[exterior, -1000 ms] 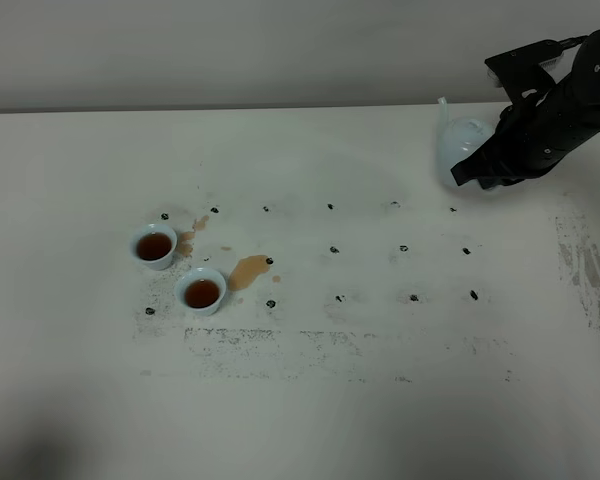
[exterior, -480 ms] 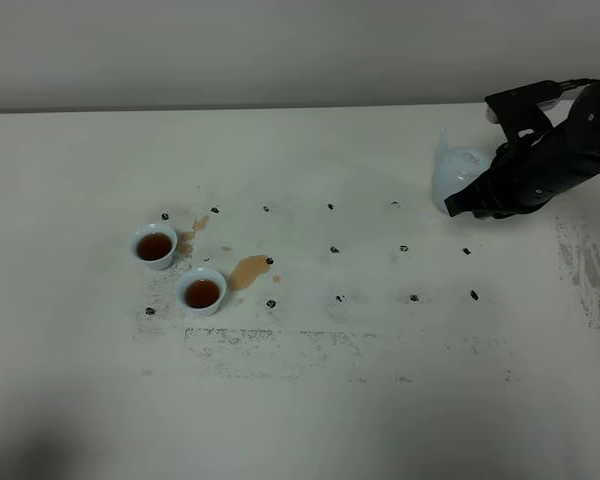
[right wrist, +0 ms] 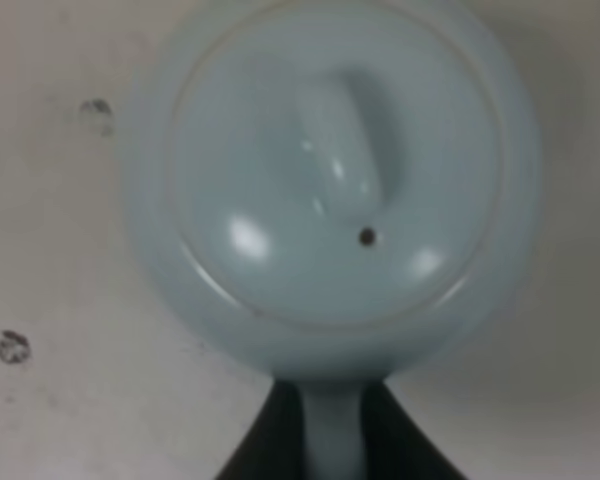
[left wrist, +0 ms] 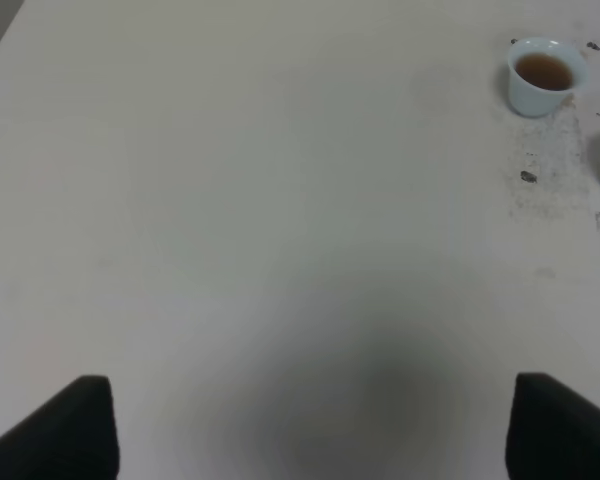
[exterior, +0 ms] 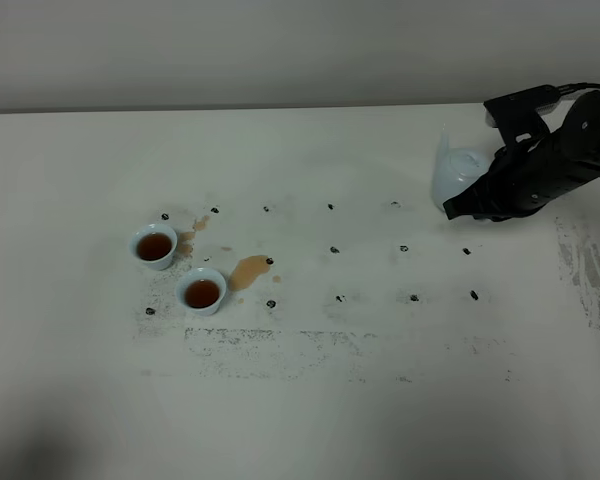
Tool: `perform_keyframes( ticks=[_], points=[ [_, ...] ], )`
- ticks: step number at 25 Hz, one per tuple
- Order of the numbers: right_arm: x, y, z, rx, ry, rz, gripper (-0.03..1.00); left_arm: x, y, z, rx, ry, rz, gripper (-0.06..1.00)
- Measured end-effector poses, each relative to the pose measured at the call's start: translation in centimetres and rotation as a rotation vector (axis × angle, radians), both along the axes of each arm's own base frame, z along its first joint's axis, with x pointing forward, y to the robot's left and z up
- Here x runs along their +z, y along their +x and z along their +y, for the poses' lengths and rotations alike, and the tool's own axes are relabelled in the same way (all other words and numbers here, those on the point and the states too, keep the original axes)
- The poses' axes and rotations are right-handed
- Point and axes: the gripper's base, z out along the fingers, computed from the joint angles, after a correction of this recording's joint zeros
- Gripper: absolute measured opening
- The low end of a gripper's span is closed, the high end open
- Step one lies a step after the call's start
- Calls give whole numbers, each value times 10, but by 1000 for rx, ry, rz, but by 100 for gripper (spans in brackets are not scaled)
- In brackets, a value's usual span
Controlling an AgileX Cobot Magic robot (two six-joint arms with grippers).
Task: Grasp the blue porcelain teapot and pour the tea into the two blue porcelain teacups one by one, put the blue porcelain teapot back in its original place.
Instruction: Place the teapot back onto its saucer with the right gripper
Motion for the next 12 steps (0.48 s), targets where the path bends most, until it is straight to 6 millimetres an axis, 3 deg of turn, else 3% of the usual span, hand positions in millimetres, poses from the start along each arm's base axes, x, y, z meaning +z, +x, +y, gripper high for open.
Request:
perform_keyframes(
  ticks=[12],
  points=[
    [-5,1,0,0,-4,5,4,0,0,0,0,0,0,75]
  ],
)
